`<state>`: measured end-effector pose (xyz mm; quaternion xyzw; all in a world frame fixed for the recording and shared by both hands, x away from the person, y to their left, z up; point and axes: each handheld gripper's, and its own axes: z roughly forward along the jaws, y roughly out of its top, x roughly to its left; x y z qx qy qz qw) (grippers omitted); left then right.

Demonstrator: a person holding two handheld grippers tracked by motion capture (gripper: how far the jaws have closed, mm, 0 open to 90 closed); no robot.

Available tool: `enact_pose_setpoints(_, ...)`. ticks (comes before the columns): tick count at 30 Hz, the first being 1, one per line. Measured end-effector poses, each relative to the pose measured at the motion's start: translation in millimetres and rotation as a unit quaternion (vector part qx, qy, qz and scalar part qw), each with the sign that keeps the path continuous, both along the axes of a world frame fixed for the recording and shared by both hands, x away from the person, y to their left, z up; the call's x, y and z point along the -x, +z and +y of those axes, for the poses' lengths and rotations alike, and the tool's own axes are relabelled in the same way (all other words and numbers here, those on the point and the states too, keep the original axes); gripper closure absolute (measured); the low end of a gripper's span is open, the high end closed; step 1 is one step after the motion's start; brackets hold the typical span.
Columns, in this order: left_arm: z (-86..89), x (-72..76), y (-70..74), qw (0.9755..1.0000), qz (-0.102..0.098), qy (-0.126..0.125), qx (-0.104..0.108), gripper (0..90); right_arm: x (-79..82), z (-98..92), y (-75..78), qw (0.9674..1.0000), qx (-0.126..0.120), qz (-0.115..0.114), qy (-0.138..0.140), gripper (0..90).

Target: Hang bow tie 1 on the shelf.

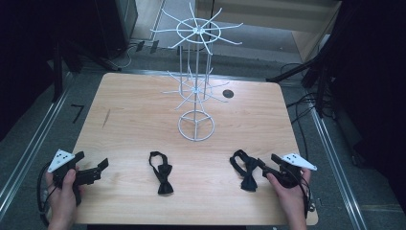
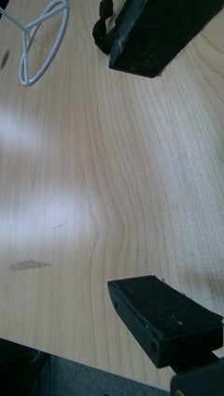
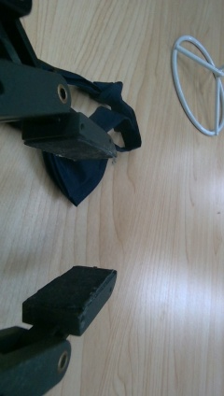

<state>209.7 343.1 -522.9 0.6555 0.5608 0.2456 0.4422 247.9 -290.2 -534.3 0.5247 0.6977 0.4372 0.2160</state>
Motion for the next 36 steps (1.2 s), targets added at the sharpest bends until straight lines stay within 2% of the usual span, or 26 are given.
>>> enact_pose_setpoints(12, 0.0, 0.0, 0.0, 1.0, 0.0, 0.0, 0.0, 0.0, -2.2, 13.5, -3.1, 0.9996, -0.001, 0.017, 0.022, 38.5)
enact_pose_setpoints(21, 0.0, 0.0, 0.0, 1.0, 0.0, 0.0, 0.0, 0.0, -3.3, 21.6, -4.3, 0.999, 0.001, 0.021, 0.041, 40.7)
enact_pose_setpoints(30, -0.2, 0.0, 0.0, 1.0, 0.0, 0.0, -0.001, 0.0, -6.0, 29.5, -7.0, 0.9973, -0.011, 0.031, 0.066, 48.4)
enact_pose_setpoints(36, -0.5, 0.0, 0.1, 1.0, 0.0, 0.002, -0.002, 0.0, -7.6, 39.9, -8.5, 0.9963, 0.002, 0.036, 0.078, 55.9)
